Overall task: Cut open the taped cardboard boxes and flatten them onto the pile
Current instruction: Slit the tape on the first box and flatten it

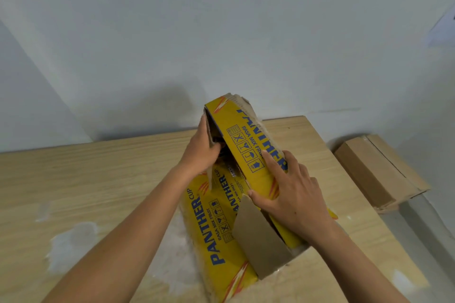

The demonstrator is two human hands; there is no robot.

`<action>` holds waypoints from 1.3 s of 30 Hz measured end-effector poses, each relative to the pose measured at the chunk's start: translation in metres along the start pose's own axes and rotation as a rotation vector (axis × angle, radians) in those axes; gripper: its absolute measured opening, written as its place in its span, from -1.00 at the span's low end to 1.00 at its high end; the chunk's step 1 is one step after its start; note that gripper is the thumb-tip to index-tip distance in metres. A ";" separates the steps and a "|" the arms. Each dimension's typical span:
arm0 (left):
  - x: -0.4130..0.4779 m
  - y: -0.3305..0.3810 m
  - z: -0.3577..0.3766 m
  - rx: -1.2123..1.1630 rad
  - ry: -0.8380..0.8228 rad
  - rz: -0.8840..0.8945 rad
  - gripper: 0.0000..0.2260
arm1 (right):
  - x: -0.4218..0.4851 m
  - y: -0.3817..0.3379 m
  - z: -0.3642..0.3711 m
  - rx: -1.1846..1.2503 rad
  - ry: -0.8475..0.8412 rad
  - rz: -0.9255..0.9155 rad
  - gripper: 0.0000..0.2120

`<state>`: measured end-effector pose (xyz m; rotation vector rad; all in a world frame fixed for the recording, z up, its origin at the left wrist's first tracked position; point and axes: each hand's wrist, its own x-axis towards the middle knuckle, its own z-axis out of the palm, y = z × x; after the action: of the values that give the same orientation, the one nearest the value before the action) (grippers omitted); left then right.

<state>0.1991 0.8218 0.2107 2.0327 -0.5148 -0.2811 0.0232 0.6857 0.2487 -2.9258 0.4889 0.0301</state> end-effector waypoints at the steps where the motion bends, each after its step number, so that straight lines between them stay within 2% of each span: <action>1: -0.002 -0.003 -0.005 0.014 0.038 -0.012 -0.40 | 0.001 0.003 -0.001 0.018 -0.004 -0.009 -0.12; 5: -0.009 -0.026 -0.043 0.085 0.140 -0.021 -0.59 | 0.004 0.024 -0.012 0.082 -0.029 -0.045 -0.15; 9: -0.011 -0.049 -0.080 0.000 0.116 -0.055 -0.70 | 0.005 0.032 -0.025 0.111 -0.105 -0.105 -0.09; 11: -0.009 -0.056 -0.092 -0.013 0.113 -0.052 -0.73 | 0.007 0.030 -0.027 0.149 -0.101 -0.073 -0.08; 14: -0.002 -0.061 -0.102 -0.009 0.117 -0.068 -0.76 | 0.012 0.026 -0.026 0.216 -0.018 0.018 -0.21; 18: 0.011 -0.057 -0.104 0.057 0.155 -0.088 -0.76 | 0.014 0.016 -0.031 0.029 0.060 0.146 -0.27; 21: 0.018 -0.052 -0.104 0.078 0.181 -0.097 -0.76 | 0.018 0.014 -0.041 -0.120 0.038 0.245 -0.17; 24: 0.022 -0.050 -0.101 0.100 0.253 -0.126 -0.79 | 0.024 0.017 -0.050 0.094 -0.083 0.318 -0.13; 26: 0.021 -0.047 -0.096 0.120 0.336 -0.135 -0.75 | 0.024 0.022 -0.052 0.301 -0.129 0.324 -0.28; 29: 0.010 -0.046 -0.086 0.190 0.464 -0.085 -0.58 | 0.023 0.034 -0.050 0.536 -0.157 0.299 -0.61; 31: -0.005 -0.044 -0.072 0.250 0.495 -0.018 -0.48 | 0.023 0.040 -0.048 0.596 -0.166 0.287 -0.64; 35: -0.059 -0.021 -0.025 0.245 0.443 0.137 -0.43 | 0.028 0.046 -0.047 0.572 -0.189 0.263 -0.43; 37: -0.089 -0.005 0.000 0.123 0.320 0.222 -0.54 | 0.031 0.045 -0.047 0.536 -0.187 0.227 -0.47; 39: -0.114 0.007 0.024 0.000 0.171 0.208 -0.68 | 0.033 0.044 -0.048 0.525 -0.186 0.195 -0.54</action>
<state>0.0870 0.8543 0.2034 1.9633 -0.6123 0.0180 0.0393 0.6257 0.2869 -2.3315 0.6367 0.1699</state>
